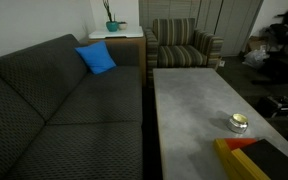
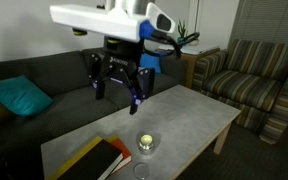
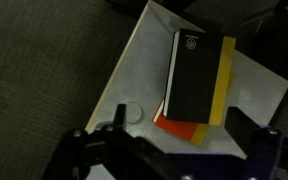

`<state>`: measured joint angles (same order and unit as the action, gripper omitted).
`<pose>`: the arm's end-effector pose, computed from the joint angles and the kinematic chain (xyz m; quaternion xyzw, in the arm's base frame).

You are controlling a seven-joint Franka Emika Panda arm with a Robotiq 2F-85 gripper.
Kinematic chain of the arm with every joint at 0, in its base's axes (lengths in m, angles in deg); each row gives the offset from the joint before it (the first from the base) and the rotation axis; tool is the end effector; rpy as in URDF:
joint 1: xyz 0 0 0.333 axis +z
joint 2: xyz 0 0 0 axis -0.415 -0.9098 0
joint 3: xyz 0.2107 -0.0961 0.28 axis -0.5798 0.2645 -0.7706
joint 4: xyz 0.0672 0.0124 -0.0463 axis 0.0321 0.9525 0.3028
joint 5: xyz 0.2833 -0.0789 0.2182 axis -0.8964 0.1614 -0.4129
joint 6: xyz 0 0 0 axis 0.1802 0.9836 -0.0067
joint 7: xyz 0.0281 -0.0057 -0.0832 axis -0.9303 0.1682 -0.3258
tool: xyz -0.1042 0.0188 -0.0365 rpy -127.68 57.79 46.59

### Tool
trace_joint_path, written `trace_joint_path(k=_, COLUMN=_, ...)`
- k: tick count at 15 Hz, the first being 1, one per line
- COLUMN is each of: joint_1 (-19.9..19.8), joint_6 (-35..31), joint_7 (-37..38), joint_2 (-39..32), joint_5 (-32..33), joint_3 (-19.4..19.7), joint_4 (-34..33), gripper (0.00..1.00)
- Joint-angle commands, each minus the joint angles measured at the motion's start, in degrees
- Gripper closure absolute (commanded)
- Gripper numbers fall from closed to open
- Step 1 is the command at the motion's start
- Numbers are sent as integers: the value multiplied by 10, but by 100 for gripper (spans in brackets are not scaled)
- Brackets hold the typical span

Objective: Cover the metal container with the lid on the table

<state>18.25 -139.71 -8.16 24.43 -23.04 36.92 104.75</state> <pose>0.4756 -0.1246 0.2740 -0.9810 -0.1533 0.1086 0.0482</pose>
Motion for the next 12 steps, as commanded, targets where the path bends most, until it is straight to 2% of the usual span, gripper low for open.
trace_joint_path(k=1, joint_1=-38, joint_6=-60, joint_7=-31, joint_2=-103, joint_5=-23, joint_3=-40, joint_4=-27, gripper=0)
trace_joint_path(k=2, joint_1=-53, joint_6=-39, joint_7=-42, joint_2=-140, joint_5=-36, joint_3=-56, joint_4=-52, gripper=0)
trace_joint_path(k=3, joint_1=-80, joint_6=-14, joint_7=-89, joint_2=-167, joint_5=-64, joint_3=-84, joint_4=-72, gripper=0)
trace_joint_path(k=4, joint_1=-52, joint_6=-40, joint_7=-25, joint_2=-106, joint_5=-19, joint_3=-60, joint_4=-23, gripper=0)
trace_joint_path(k=6, joint_1=-72, joint_6=-38, joint_7=-57, joint_2=-157, joint_5=-40, joint_3=-82, joint_4=-51, gripper=0)
trace_joint_path(k=8, joint_1=-79, joint_6=-36, joint_7=-62, joint_2=-175, joint_5=-41, joint_3=-87, joint_4=-65, gripper=0)
trace_joint_path(k=10, joint_1=-63, joint_6=-65, joint_7=-33, joint_2=-158, joint_5=-26, joint_3=-77, joint_4=-54, gripper=0)
trace_joint_path(k=12, joint_1=-41, joint_6=-102, joint_7=34, joint_2=-181, joint_5=-9, joint_3=-63, joint_4=-68, gripper=0)
